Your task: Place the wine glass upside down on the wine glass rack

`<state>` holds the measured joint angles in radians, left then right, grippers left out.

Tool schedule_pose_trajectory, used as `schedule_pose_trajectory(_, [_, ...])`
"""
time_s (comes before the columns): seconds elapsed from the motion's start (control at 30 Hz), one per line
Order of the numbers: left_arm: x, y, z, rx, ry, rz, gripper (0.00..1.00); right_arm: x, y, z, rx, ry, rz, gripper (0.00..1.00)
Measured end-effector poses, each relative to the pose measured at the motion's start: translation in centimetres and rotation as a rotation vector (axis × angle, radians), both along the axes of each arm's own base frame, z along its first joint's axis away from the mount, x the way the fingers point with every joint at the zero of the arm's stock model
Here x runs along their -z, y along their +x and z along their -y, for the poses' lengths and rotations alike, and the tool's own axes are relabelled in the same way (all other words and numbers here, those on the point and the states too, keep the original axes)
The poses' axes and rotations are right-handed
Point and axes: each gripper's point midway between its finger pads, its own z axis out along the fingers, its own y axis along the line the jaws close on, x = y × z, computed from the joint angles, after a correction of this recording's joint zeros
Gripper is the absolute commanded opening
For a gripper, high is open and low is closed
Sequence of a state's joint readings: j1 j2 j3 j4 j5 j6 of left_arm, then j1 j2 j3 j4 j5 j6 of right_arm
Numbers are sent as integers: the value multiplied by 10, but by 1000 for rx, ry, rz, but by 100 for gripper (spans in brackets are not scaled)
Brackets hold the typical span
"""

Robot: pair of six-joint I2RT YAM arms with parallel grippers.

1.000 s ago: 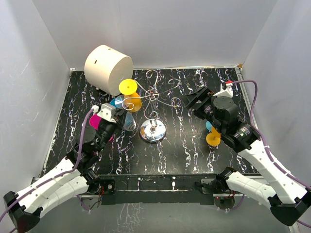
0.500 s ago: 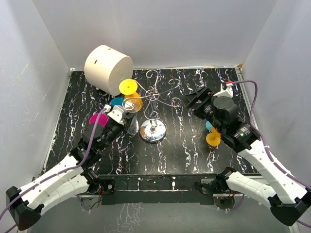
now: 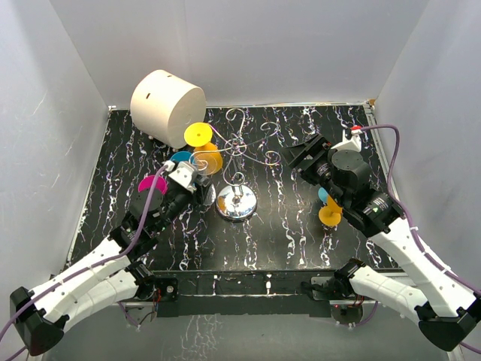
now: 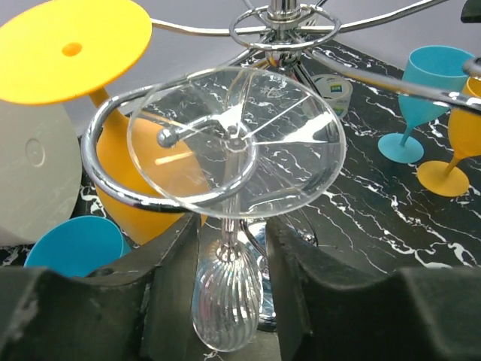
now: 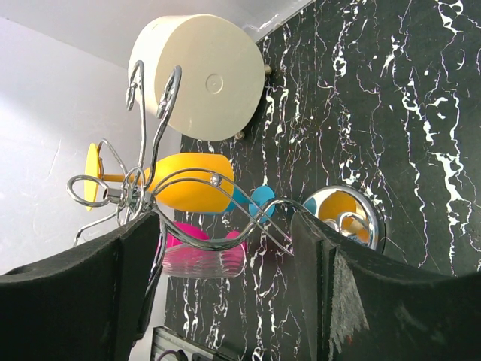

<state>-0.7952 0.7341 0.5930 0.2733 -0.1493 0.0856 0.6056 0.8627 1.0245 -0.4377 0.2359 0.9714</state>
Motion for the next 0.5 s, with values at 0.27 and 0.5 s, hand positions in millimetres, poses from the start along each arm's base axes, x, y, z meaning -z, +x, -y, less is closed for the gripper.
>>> schedule_pose_trajectory(0.27, [6,-10,-7,4,-7,-55,62,0,-1,1,1,2,-3,68])
schedule_pose_trajectory(0.5, [-6,-29,-22,13,-32,-69,64,6,-5,13,44,-24,-21,67])
